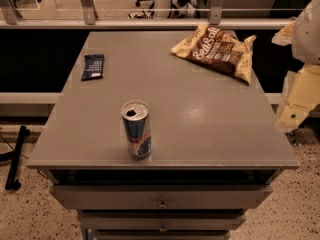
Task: Move brown chip bag near redbull can
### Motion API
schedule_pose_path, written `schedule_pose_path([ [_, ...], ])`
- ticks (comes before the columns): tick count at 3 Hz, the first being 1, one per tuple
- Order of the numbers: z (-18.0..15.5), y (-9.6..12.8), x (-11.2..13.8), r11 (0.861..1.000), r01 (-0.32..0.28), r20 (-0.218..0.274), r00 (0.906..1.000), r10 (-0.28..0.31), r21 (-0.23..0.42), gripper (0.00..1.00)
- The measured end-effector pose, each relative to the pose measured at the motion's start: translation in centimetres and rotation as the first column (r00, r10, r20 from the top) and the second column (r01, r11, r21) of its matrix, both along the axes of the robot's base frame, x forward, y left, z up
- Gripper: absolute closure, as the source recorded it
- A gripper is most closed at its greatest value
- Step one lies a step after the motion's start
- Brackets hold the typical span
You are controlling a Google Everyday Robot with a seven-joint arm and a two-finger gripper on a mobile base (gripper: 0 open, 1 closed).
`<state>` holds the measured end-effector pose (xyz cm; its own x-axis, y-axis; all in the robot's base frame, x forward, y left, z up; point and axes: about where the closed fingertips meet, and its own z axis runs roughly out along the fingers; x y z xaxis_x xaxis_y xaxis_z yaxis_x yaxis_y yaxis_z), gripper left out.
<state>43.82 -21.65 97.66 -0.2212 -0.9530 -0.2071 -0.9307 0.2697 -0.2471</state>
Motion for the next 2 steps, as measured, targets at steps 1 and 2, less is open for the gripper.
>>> schedule_pose_path([
  [1,0.0,0.0,0.0,1.000,0.000,0.000,1.0000,0.000,0.000,0.00],
  [2,-1.4,0.4,1.0,0.999,0.016,0.030,0.9994,-0.018,0.044,0.00],
])
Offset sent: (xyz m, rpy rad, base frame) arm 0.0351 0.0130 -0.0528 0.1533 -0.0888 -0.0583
